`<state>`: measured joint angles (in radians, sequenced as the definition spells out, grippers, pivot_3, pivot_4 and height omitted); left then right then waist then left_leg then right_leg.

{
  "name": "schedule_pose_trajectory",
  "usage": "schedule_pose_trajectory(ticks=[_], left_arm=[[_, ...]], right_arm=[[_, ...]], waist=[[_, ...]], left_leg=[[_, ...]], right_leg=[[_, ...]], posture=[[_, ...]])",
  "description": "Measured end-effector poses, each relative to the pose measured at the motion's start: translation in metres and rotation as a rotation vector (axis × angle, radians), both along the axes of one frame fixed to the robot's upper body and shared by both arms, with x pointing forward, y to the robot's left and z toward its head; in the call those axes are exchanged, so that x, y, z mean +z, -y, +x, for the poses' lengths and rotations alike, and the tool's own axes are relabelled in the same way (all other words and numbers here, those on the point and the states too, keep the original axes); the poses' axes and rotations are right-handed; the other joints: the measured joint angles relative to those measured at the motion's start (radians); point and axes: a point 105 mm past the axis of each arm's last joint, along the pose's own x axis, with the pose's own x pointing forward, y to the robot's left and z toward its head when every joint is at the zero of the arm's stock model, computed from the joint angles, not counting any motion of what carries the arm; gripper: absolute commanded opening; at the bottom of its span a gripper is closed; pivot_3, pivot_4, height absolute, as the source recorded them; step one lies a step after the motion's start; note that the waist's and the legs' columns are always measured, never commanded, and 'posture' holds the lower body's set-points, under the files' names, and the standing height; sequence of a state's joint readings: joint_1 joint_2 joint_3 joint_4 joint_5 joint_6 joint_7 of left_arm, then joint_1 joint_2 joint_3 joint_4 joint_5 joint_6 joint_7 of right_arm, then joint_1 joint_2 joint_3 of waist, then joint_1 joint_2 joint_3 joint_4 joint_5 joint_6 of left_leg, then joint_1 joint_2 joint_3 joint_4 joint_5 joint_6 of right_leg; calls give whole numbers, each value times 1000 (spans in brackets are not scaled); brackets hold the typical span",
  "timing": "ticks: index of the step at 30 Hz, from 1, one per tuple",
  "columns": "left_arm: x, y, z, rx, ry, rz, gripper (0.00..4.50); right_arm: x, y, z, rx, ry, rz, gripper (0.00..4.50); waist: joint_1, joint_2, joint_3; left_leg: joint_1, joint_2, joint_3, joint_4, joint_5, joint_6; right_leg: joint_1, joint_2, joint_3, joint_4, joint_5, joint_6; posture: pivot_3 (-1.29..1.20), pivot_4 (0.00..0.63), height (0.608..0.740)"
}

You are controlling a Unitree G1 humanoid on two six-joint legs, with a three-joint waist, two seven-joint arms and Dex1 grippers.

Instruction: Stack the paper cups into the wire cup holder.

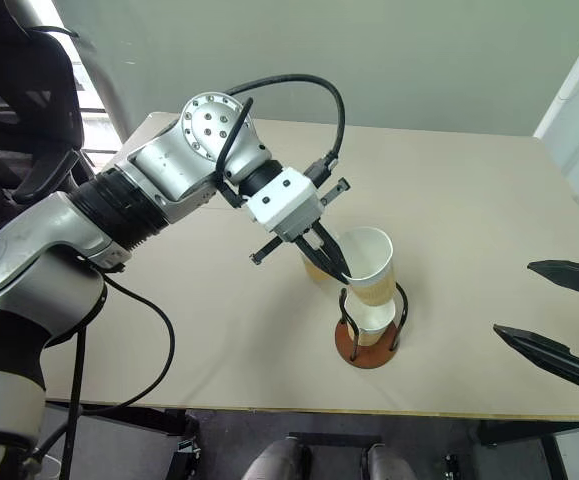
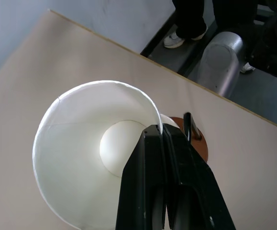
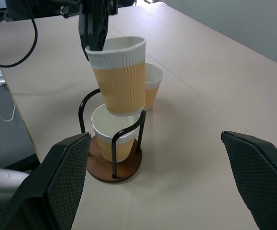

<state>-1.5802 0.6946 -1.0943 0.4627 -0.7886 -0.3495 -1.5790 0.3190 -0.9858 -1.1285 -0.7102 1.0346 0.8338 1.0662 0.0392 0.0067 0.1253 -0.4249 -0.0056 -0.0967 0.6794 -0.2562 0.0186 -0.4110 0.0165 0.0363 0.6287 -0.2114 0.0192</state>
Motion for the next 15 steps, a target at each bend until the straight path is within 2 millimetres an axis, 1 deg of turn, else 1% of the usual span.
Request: schedule_pose_trajectory(ticks=[7,11,15], left_arm=[[-5,0,-8,-37,-8,29,17],[-9,-2,-8,-33,-10,51,17],[-13,-1,-4,-22,-2,65,17]], right_arm=[[1,0,1,-14,14,0,4500],[2,1,2,-21,20,0,4500],[1,-1,3,-21,22,1,4500]], waist=[[0,0,0],[0,0,0],[0,0,0]], left_leg=[[0,0,0,3,0,1],[0,0,0,3,0,1],[0,0,0,3,0,1]], right_leg=[[1,0,0,0,0,1],[1,0,0,0,0,1],[1,0,0,0,0,1]], posture=[[0,150,740],[0,150,740],[0,150,740]])
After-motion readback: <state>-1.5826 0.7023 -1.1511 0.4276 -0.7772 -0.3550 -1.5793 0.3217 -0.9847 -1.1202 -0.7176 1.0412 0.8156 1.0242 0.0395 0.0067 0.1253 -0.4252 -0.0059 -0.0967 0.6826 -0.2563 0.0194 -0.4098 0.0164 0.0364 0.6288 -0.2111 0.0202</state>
